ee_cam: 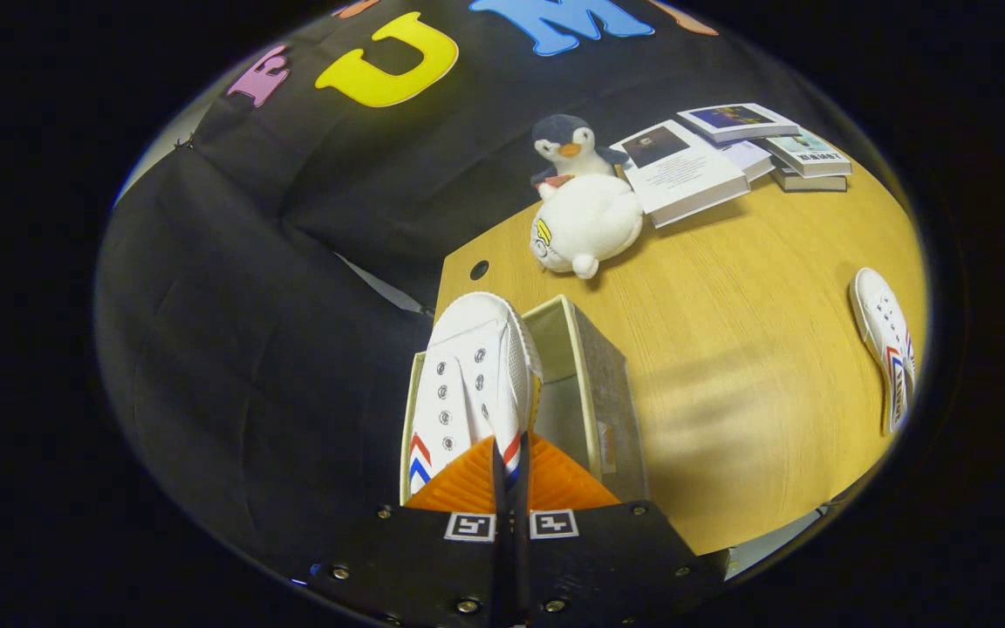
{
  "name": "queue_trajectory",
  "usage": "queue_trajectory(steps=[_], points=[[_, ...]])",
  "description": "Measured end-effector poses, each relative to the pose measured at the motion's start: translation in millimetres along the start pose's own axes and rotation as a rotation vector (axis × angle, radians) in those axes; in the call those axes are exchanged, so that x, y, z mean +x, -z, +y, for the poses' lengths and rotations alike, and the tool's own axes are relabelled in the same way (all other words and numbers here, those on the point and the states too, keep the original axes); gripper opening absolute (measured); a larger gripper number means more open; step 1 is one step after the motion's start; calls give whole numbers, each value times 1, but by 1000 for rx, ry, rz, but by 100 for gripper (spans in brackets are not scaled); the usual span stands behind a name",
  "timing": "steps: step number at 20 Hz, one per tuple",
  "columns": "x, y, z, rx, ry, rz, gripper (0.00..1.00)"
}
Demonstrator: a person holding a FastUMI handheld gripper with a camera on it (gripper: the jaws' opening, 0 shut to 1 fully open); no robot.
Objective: Open the storage box then place both shoes into the box .Put the left shoe in first, then the right shoe, with the right side of both shoes facing outward in a uniform manner.
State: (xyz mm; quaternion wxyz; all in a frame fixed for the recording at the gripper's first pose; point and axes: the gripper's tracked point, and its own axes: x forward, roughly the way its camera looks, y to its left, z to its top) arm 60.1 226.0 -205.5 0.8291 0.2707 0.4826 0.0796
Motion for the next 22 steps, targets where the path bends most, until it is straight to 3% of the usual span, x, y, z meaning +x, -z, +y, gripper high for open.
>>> queue_trajectory(steps=[14, 16, 17, 19, 22], points=[[66, 49, 14, 12, 62, 72, 1], [67, 51, 32, -14, -44, 72, 16], [62, 49, 45, -21, -94, 48, 42], [50, 40, 41, -75, -93, 14, 100], [26, 25, 36, -174, -91, -26, 98]])
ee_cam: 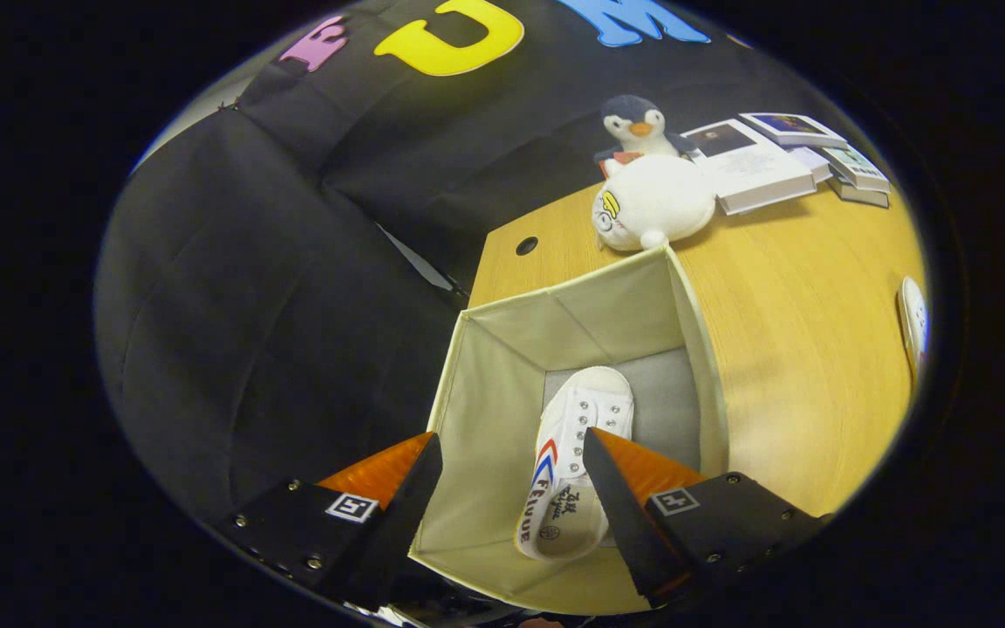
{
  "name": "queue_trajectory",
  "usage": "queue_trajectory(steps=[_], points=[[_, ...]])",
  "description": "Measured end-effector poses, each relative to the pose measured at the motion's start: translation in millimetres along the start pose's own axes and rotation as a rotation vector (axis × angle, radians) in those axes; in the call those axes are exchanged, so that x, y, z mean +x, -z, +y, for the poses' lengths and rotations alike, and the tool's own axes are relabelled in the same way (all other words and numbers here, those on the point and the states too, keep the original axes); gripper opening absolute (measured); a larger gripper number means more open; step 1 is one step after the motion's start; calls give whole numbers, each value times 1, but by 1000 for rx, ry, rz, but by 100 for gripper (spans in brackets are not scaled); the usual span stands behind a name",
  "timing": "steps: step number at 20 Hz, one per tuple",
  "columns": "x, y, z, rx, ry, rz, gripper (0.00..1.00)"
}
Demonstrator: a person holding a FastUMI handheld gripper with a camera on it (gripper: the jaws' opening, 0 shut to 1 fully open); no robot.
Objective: Open the storage box then place both shoes into the box .Put the left shoe in first, then the right shoe, with the right side of both shoes facing outward in a uniform manner.
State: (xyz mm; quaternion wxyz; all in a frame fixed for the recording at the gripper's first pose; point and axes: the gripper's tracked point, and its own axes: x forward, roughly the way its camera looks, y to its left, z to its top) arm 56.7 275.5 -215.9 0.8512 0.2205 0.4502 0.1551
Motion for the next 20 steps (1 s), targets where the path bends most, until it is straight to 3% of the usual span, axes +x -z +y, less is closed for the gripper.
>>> queue_trajectory(steps=[5, 10, 20], points=[[-60, -32, -38, -161, 63, -106, 98], [-112, -63, -107, -160, 146, -188, 98], [-190, -79, -252, -150, 337, -220, 98]])
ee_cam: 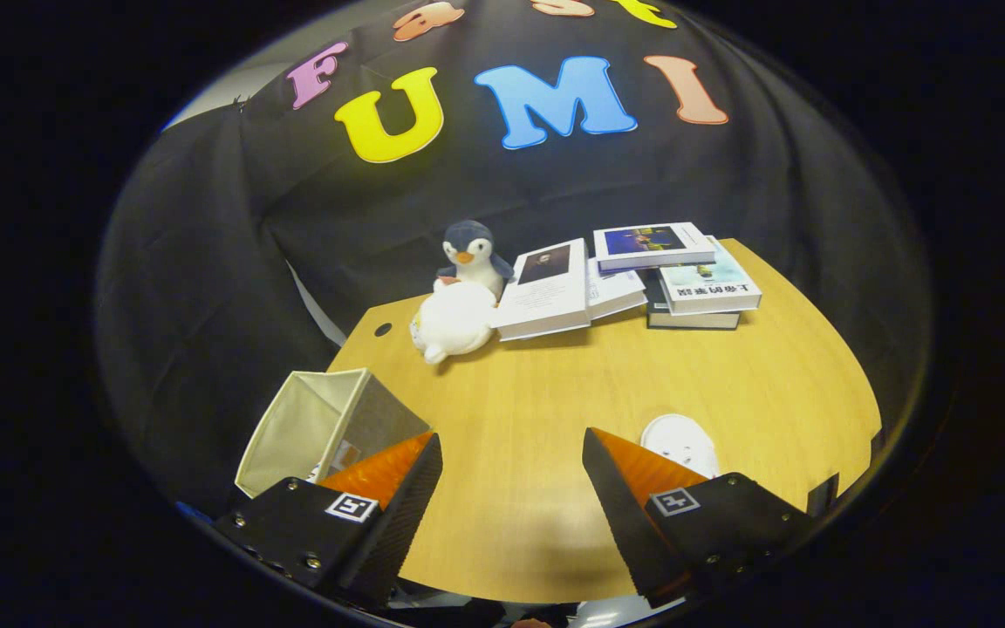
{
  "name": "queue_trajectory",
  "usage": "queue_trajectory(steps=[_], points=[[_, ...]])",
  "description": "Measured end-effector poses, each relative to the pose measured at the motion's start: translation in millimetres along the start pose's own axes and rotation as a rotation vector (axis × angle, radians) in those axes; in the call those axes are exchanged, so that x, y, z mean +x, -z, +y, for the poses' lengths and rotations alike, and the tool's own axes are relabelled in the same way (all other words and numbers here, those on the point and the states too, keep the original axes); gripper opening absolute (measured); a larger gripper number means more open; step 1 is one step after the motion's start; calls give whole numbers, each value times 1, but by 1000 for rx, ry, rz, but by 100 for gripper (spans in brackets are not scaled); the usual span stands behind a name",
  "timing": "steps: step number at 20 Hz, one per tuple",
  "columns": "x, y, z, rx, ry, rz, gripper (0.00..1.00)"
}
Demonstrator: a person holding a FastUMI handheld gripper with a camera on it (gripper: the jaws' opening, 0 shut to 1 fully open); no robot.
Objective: Open the storage box then place both shoes into the box .Put the left shoe in first, then the right shoe, with the right side of both shoes facing outward in a uniform manner.
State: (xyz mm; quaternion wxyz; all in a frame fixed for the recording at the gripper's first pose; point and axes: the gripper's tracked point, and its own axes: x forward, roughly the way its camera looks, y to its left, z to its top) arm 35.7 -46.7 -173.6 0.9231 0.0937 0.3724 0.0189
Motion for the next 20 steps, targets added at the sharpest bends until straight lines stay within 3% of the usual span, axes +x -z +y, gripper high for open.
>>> queue_trajectory(steps=[8, 20], points=[[2, 17, -94, -46, 115, 48, 98], [19, 95, -197, -72, 249, 262, 98]])
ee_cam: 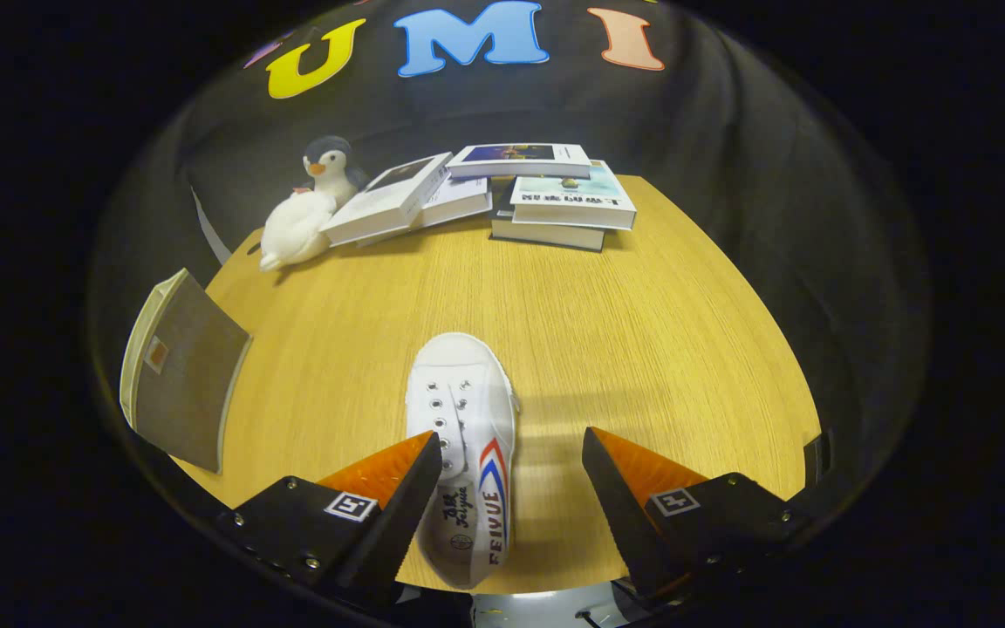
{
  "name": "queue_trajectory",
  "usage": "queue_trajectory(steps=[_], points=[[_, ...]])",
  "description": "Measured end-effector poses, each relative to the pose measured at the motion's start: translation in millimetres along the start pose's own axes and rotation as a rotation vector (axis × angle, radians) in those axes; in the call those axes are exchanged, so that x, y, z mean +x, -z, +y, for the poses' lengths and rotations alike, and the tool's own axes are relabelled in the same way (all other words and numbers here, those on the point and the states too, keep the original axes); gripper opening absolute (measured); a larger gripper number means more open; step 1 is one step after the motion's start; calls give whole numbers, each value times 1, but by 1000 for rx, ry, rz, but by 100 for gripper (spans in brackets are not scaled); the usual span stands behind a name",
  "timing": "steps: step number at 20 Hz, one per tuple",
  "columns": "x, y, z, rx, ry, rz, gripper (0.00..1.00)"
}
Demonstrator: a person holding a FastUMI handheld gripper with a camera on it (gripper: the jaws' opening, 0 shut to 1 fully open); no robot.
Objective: Open the storage box then place both shoes into the box .Put the left shoe in first, then the right shoe, with the right side of both shoes facing outward in a uniform manner.
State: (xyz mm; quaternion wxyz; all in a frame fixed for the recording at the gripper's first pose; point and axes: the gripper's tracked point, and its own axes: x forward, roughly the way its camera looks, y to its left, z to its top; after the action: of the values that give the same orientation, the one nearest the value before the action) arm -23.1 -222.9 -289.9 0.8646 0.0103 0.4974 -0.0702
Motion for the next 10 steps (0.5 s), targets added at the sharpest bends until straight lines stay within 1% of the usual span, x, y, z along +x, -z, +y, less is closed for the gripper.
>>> queue_trajectory(steps=[2, 4, 6, 8, 9, 10], points=[[9, 11, -5, -8, 6, 37, 98], [17, 21, -4, -17, -3, 70, 94], [24, 26, -1, -21, -21, 94, 89], [29, 30, 4, -31, -40, 112, 89], [32, 30, 12, -24, -68, 113, 88], [32, 30, 15, -25, -81, 117, 77]])
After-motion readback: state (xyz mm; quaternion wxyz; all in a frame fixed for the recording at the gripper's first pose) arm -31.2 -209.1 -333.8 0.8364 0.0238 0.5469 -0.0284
